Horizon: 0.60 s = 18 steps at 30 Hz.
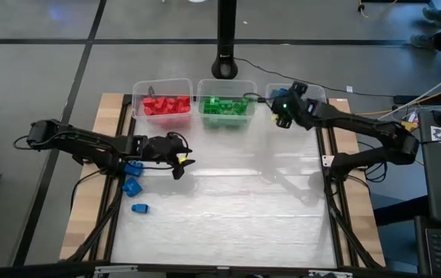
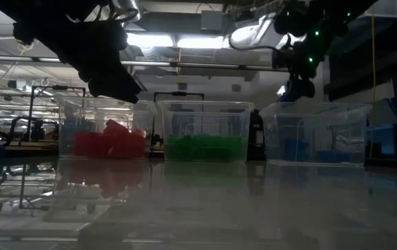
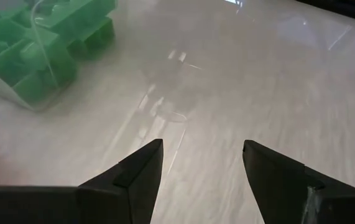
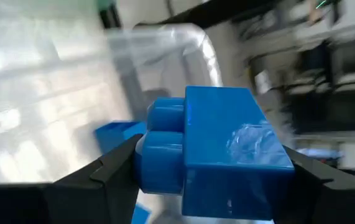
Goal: Sort blocks
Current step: Put the blue game piece into the right transparent bin
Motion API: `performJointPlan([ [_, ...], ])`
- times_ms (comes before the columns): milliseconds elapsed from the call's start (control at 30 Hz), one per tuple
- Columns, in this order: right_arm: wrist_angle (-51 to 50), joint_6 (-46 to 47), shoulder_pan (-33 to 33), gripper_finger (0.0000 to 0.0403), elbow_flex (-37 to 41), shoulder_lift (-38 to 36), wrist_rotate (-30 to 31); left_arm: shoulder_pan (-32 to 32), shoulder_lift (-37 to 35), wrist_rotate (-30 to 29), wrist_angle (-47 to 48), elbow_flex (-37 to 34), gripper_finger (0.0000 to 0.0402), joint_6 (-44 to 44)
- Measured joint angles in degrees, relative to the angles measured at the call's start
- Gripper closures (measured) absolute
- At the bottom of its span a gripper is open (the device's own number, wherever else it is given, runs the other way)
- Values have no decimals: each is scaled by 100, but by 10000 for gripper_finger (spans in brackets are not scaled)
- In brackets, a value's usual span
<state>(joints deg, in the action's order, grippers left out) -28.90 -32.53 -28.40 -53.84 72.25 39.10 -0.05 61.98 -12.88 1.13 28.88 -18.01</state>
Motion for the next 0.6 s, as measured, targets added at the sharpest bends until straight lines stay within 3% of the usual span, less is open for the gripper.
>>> performJointPlan([
  [233,-260,240,-634,131,8,2,-1018,-74,0,1,-2,0,192,16],
  [600,-395,244,-649,45,-50,0,-1286,-72,0,1,-13,0,192,40],
])
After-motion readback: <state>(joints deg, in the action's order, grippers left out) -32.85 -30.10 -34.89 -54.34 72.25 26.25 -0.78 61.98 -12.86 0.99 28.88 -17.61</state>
